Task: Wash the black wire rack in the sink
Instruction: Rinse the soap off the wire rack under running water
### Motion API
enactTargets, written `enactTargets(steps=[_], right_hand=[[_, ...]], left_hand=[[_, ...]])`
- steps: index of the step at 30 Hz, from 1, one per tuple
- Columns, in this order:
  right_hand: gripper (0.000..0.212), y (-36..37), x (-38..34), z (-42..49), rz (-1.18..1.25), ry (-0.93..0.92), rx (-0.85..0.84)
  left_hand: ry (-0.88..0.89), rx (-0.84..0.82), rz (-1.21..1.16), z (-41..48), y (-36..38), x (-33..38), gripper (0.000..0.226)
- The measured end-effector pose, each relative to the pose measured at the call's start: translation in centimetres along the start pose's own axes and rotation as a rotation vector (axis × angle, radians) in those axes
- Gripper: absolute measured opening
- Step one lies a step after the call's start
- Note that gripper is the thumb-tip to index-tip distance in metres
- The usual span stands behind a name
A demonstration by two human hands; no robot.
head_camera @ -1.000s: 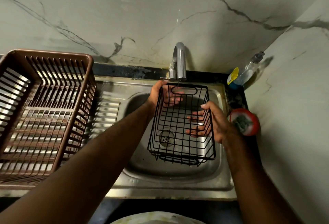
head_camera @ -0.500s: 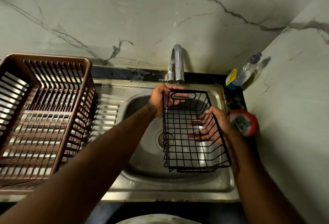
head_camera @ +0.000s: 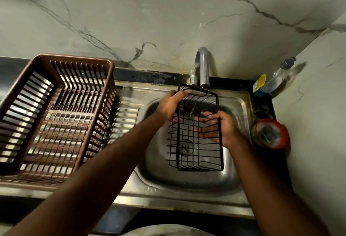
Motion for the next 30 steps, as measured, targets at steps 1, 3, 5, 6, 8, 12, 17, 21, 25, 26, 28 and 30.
enactTargets(steps=[1,3,5,6,8,12,17,21,25,26,28,30], right_hand=[[0.048,0.7,-0.3,0.3,-0.02,-0.006,-0.02],[0.039,2.1,-1.1,1.1,-0.116,-0.041,-0.04],[0.036,3.3,-2.3,2.1,-0.267,-0.101,-0.025],[0.033,3.7,-2.7,2.7,-0.329,-0.138,-0.011],[0.019,4.6,-3.3,3.7,-0.417,-0.18,0.014],[0.022,5.9,-3.6,5.2,-0.554,-0.223,0.145],[0.038,6.5,-3.6,5.6,-0.771,-0.215,0.293],[0.029,6.3,-3.8,4.8,-0.673,-0.213,0.249],[0.012,6.6,-4.6,5.1,-0.64,-0.203,0.216],[0.009,6.7,-5.0,5.2,-0.62,-0.249,0.222],[0.013,7.0,-5.9,4.9,-0.611,-0.318,0.197],[0.029,7.3,-6.5,4.0,-0.436,-0.334,0.03]], left_hand=[[0.014,0.065,0.016,0.2,-0.4,0.4,0.044],[0.013,0.197,0.142,0.2,-1.2,1.7,0.051],[0.017,0.288,0.281,0.4,-2.0,2.7,0.061],[0.015,0.323,0.302,0.5,-2.3,3.2,0.063],[0.005,0.367,0.337,0.4,-2.7,4.2,0.066],[-0.023,0.435,0.371,0.1,-2.7,5.0,0.07],[0.038,0.402,0.406,-0.4,-2.1,4.9,0.067],[0.037,0.345,0.349,-0.4,-2.8,4.3,0.058],[0.048,0.244,0.297,-0.2,-3.4,4.0,0.054],[0.05,0.208,0.27,-0.2,-3.5,4.0,0.059],[0.043,0.148,0.227,-0.2,-3.7,3.7,0.067],[0.013,0.067,0.136,-0.5,-3.9,3.5,0.06]])
Point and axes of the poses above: each hand's wrist, its own z-axis towards the middle knuckle, its own y-axis out of the palm, x = y × z, the point moved 2 cm from there along z, towards the middle knuckle, and after that the axes turned 5 degrees about z, right-handed, at the moved point
